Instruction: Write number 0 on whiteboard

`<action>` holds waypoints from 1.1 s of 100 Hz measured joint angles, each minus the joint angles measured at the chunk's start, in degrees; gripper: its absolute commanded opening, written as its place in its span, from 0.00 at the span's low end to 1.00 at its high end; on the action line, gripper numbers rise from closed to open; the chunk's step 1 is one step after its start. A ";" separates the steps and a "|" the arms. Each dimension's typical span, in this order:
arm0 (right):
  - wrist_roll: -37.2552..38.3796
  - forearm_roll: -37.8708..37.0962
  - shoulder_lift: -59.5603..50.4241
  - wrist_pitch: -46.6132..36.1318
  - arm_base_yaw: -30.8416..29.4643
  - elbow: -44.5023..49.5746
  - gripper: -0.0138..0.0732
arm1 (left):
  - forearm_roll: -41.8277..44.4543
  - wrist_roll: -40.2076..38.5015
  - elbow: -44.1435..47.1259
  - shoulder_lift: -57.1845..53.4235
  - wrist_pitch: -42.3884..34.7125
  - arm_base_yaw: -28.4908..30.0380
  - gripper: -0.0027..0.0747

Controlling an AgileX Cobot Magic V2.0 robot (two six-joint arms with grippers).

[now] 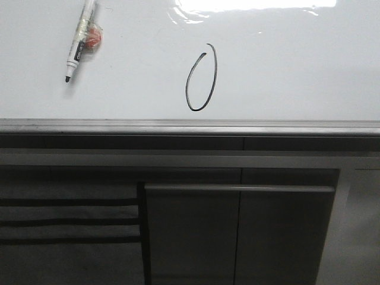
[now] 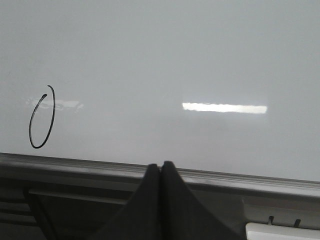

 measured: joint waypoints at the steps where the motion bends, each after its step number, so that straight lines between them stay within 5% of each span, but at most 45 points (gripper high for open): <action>1: 0.00 0.00 0.00 0.00 0.00 0.00 0.08 | 0.00 0.00 0.00 0.00 0.00 -0.10 0.01; 69: 0.00 0.00 -1.85 -0.13 -0.13 0.85 0.07 | 0.00 0.00 0.00 0.00 0.00 -0.11 0.01; 110: -0.44 -0.97 -18.37 -12.22 -2.16 21.20 0.07 | 0.00 0.00 0.00 0.00 0.11 -0.11 0.01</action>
